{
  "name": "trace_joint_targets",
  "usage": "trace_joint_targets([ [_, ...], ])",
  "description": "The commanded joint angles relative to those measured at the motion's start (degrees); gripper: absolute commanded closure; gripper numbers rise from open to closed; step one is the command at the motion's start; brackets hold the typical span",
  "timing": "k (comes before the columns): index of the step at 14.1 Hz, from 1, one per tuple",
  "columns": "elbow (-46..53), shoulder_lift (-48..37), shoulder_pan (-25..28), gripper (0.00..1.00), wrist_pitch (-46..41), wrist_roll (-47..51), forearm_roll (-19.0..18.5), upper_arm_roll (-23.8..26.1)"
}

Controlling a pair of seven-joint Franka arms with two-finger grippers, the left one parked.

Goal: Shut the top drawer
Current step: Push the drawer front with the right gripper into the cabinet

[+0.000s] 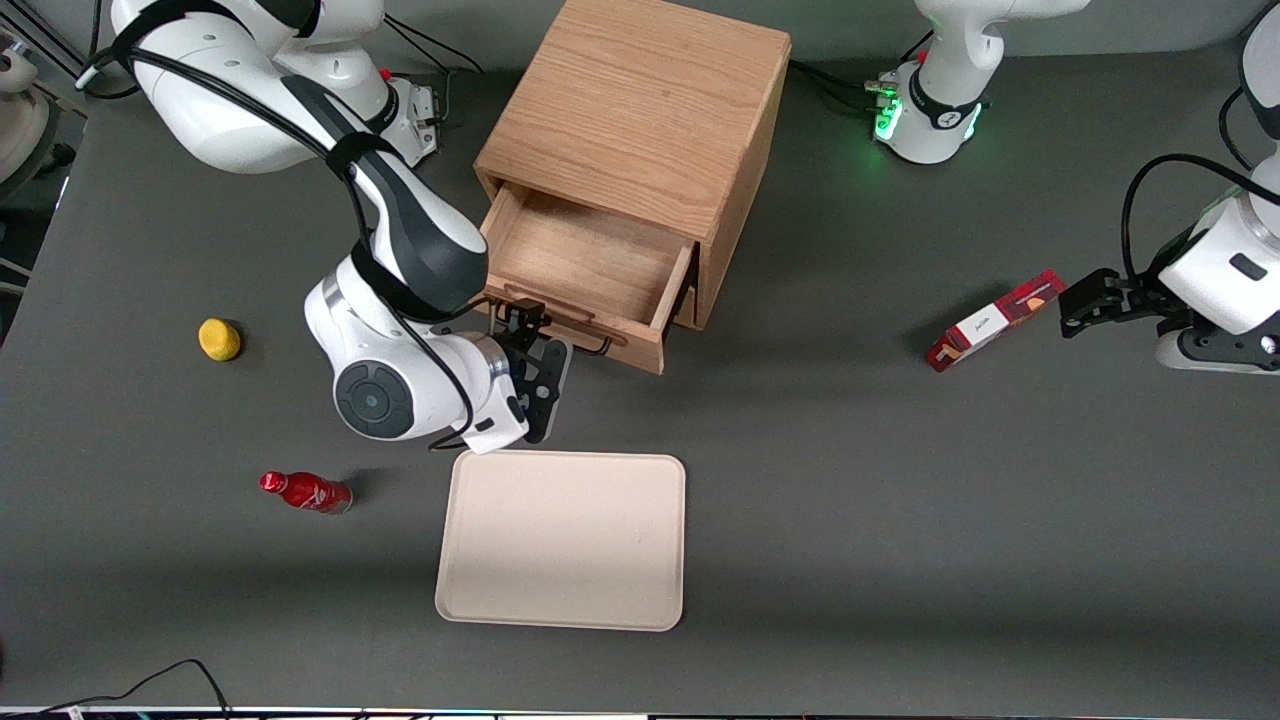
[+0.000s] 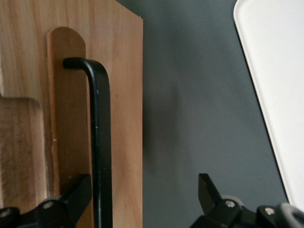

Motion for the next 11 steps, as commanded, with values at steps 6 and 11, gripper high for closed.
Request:
trace_joint_targets([
  [6,-10.17,-5.43,-1.7,0.0,6.29,4.81,1.45,3.85],
  [11,-15.61,-9.12,-1.79,0.0,9.1,5.77,2.33,5.08],
])
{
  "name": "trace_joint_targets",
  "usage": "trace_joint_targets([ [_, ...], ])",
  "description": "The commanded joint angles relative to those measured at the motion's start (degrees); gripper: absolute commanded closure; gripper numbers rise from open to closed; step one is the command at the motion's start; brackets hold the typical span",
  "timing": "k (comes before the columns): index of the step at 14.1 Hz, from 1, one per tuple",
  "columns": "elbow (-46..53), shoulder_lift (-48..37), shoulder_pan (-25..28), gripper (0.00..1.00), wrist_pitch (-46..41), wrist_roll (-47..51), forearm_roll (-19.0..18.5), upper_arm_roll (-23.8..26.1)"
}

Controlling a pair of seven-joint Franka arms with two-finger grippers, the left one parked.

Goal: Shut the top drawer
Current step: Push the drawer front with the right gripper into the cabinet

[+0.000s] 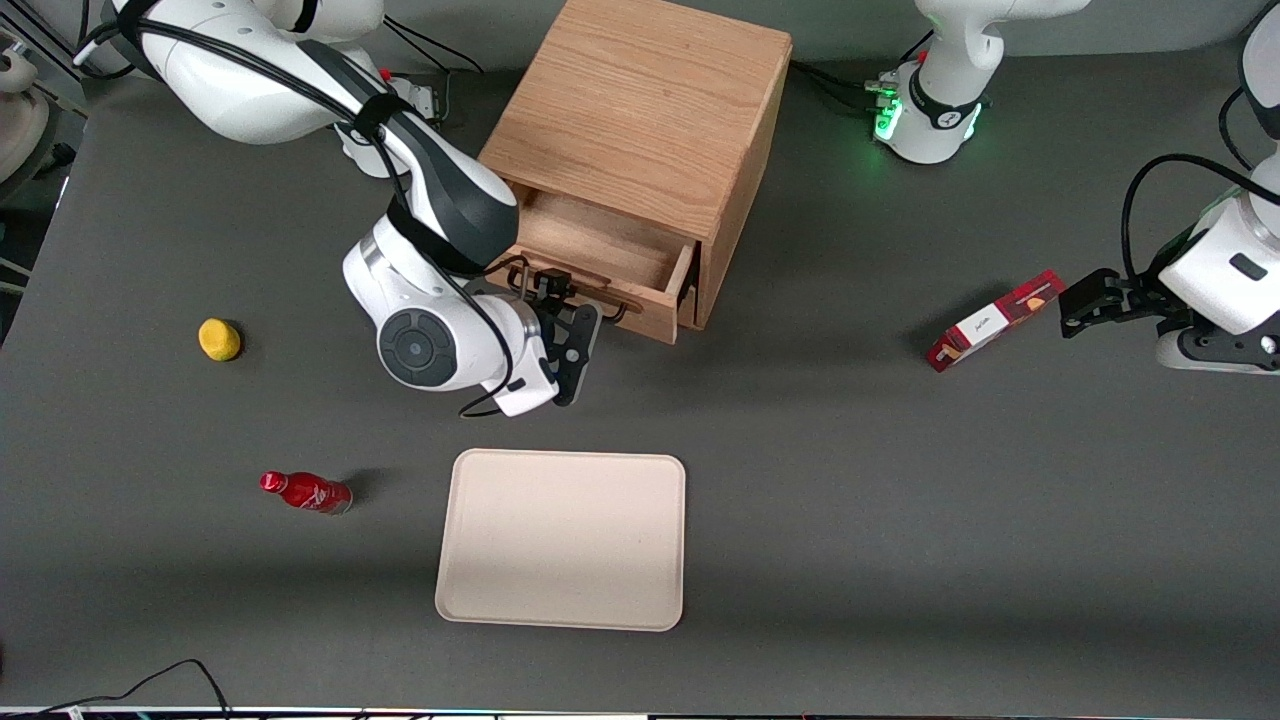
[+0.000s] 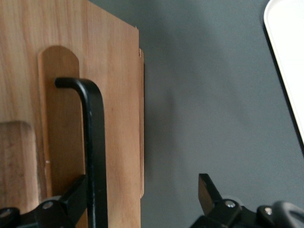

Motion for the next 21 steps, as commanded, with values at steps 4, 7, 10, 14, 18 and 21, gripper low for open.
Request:
trace_joint_targets([
  [4,-9.63,-7.39,-1.11,0.0,3.76,1.96,3.84,1.82],
  [7,-13.32,-9.06,-1.11,0.0,7.35,2.05,4.19,2.78],
  [10,-15.26,-9.5,-1.11,0.0,8.95,2.66,4.81,3.22],
  [14,-15.79,-9.51,-1.19,0.0,9.74,5.3,4.9,4.8],
  [18,-15.7,-9.68,-1.28,0.0,9.74,5.48,4.9,5.42],
  [21,-15.7,-10.47,-1.63,0.0,9.3,5.65,5.16,5.86],
])
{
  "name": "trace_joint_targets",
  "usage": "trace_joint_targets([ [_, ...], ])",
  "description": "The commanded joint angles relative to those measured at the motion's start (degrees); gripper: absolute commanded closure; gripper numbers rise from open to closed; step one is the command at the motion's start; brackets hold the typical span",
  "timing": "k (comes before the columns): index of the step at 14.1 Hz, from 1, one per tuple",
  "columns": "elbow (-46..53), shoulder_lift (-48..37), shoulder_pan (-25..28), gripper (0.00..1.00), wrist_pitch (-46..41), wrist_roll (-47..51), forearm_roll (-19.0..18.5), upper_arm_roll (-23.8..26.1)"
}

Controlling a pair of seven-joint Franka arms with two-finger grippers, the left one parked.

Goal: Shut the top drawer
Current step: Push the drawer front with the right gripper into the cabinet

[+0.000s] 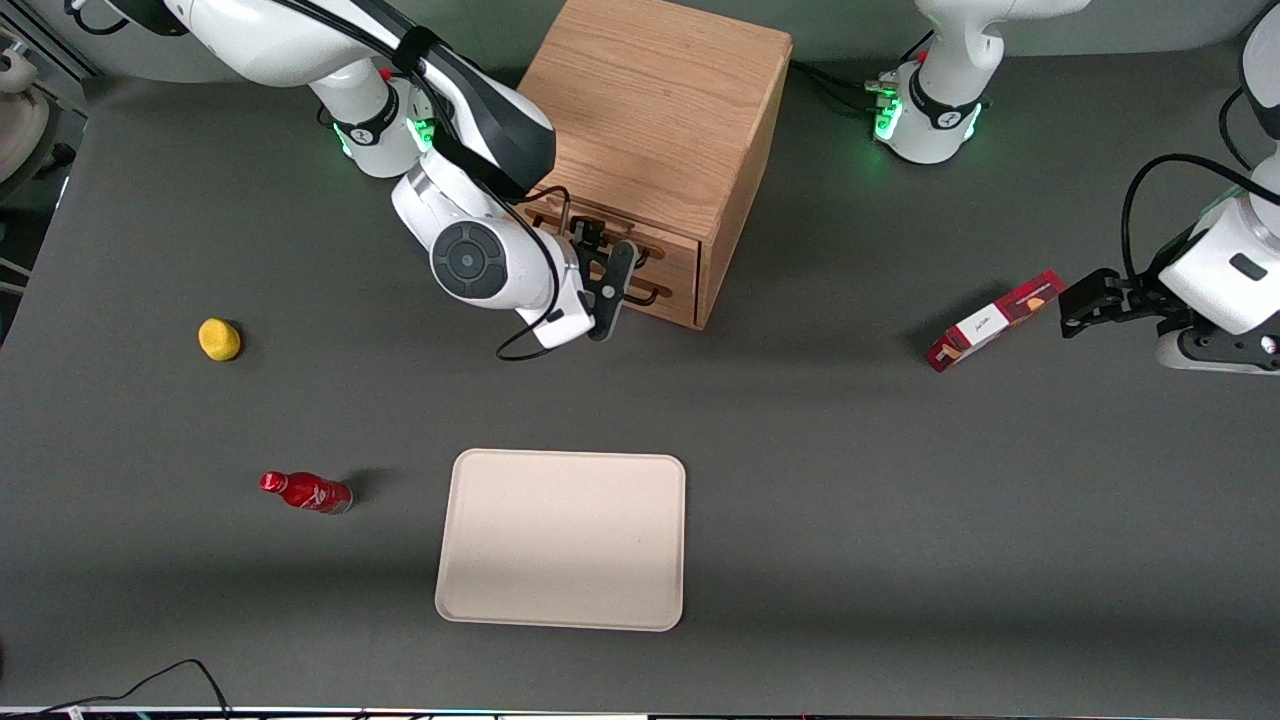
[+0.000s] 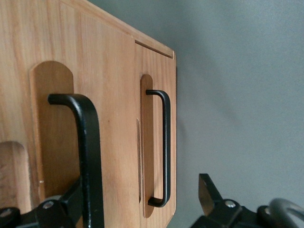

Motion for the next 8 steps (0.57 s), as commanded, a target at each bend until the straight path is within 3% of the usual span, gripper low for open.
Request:
trace_joint_targets([
  [1,-1.92,-3.05,-1.46,0.0,0.41,1.31,2.75,1.58],
  [8,0.0,-5.86,-2.52,0.0,-3.28,1.31,6.19,2.02],
])
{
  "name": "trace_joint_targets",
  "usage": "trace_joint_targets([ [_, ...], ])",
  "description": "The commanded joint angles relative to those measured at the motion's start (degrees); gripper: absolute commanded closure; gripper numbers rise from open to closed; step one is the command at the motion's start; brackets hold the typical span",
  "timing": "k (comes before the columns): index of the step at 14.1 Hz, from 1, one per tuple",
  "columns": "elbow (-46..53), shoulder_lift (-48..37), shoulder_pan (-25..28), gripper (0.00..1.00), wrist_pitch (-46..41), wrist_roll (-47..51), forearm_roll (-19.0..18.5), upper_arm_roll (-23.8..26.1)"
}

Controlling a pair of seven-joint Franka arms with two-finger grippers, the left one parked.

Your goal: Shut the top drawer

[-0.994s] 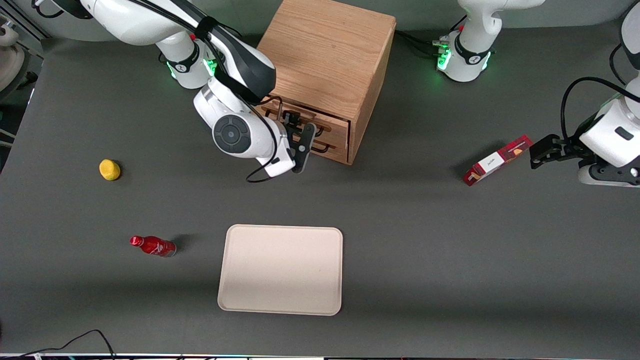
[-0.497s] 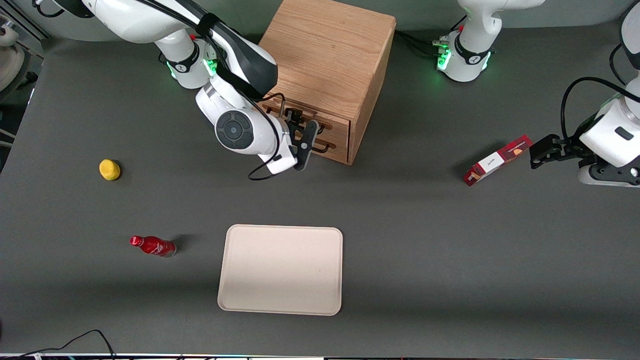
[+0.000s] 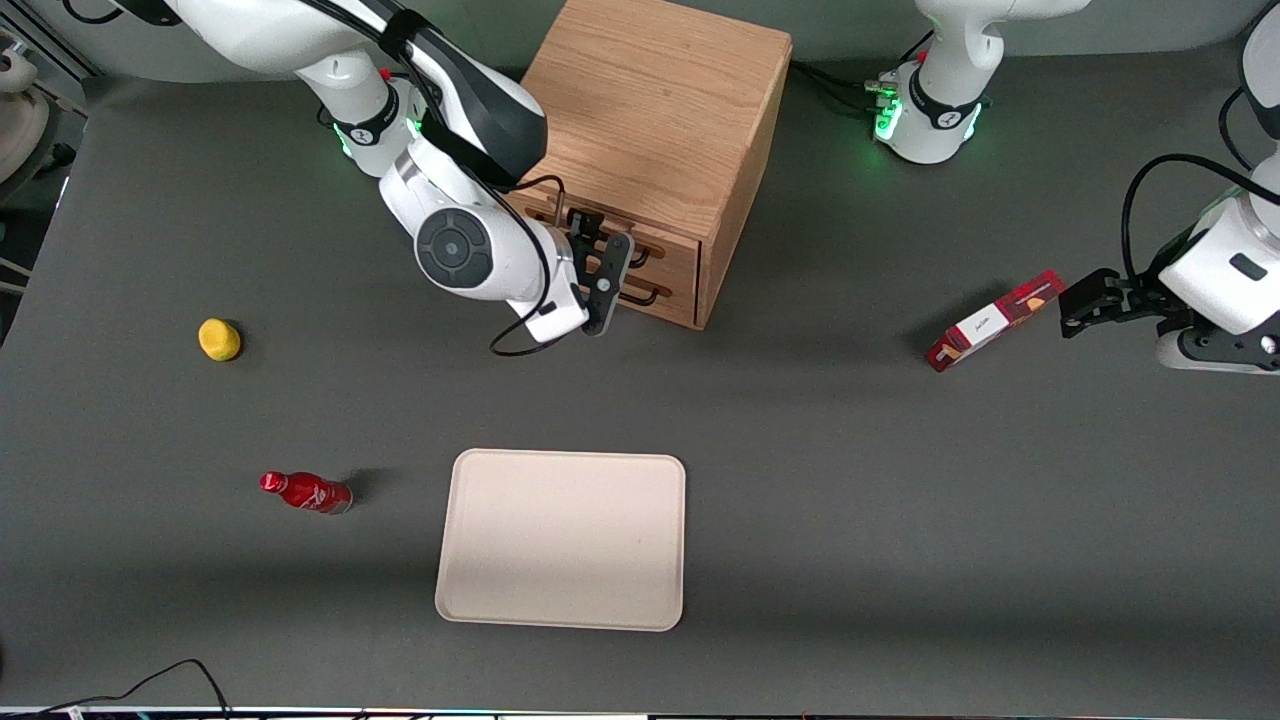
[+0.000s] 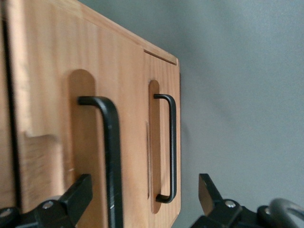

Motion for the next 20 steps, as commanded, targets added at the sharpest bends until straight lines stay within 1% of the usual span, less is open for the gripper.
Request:
trace_joint_targets([
  [1,-0.14,-3.68,-0.85,0.0,-2.06,1.27,3.23,1.15],
  [3,0.64,-5.44,-0.94,0.0,-2.14,1.53,3.23,1.07],
  [4,1.69,-6.49,-0.94,0.0,-2.58,3.71,3.23,1.06],
  [7,2.85,-14.73,-1.12,0.0,-5.65,14.68,2.71,0.19],
  [8,2.5,-18.5,-1.29,0.0,-6.01,19.85,2.27,0.1],
  [10,1.53,-25.46,-1.82,0.0,-7.14,38.52,-1.58,-0.25],
  [11,1.53,-27.23,-1.99,0.0,-11.24,46.28,-3.6,-0.25],
  [12,1.35,-28.63,-2.69,0.0,-13.37,52.71,-5.8,-0.6],
  [13,1.35,-29.26,-3.66,0.0,-14.09,58.25,-6.17,-4.43],
  [14,1.35,-29.61,-3.49,0.0,-14.97,61.0,-6.43,-9.87],
  [15,1.35,-29.62,-3.4,0.0,-15.15,61.12,-6.78,-14.62],
  [17,1.09,-29.62,-3.49,0.0,-15.24,60.86,-7.05,-21.67],
  [18,-0.22,-29.79,-3.49,0.0,-15.33,59.81,-8.27,-23.79],
  [19,-2.4,-30.66,-3.49,0.0,-15.07,55.54,-10.72,-24.94],
  [20,-5.04,-31.54,-3.93,0.0,-14.11,52.62,-11.87,-25.56],
])
